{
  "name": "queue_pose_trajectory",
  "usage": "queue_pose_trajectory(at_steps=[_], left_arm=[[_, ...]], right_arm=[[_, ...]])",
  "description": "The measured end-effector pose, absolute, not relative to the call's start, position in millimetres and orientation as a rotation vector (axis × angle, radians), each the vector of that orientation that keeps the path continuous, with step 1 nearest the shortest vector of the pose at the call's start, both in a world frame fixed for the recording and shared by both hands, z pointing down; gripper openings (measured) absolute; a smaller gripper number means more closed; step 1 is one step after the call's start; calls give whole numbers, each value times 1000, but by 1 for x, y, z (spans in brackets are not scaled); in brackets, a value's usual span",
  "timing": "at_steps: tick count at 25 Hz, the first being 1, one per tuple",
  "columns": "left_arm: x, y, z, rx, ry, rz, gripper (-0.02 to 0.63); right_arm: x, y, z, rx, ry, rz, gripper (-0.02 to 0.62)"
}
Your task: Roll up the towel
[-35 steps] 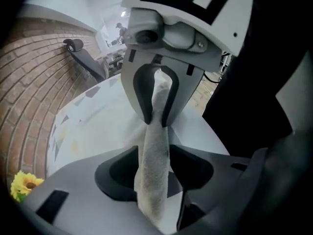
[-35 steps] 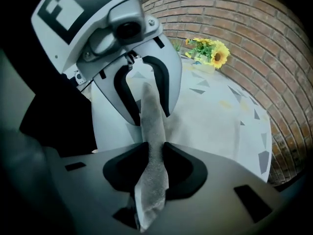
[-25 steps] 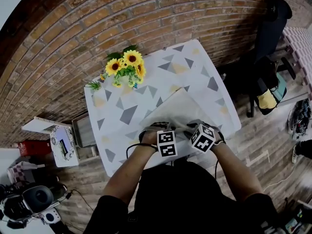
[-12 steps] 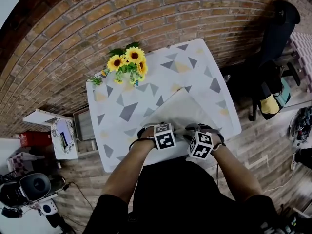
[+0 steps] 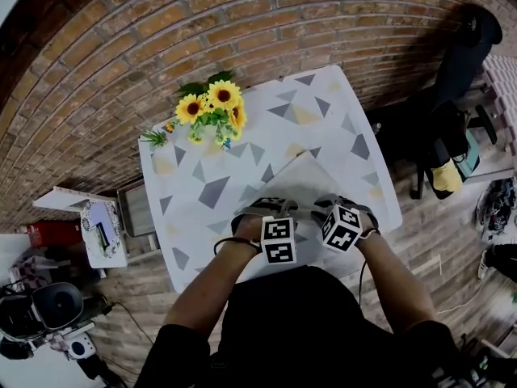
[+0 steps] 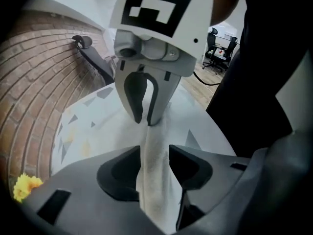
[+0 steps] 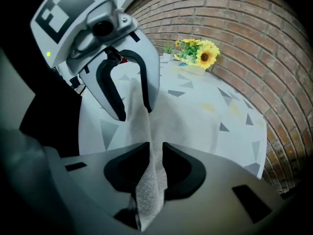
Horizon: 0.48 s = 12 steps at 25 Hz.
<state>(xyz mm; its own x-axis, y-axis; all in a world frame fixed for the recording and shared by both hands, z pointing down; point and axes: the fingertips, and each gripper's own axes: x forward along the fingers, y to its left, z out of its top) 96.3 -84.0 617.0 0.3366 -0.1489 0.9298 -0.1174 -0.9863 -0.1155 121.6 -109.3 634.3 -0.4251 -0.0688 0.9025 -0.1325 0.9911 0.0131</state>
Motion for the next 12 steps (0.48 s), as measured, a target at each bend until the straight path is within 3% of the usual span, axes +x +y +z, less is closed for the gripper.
queue_pose_trajectory(at_steps=[6, 12], left_arm=[[99, -76, 639, -2480, 110, -1808, 188], [97, -89, 636, -2637, 149, -1792, 89]], right_arm=[[123, -122, 630, 207, -2002, 83, 91], [112, -104, 603, 182, -2092, 84, 114]])
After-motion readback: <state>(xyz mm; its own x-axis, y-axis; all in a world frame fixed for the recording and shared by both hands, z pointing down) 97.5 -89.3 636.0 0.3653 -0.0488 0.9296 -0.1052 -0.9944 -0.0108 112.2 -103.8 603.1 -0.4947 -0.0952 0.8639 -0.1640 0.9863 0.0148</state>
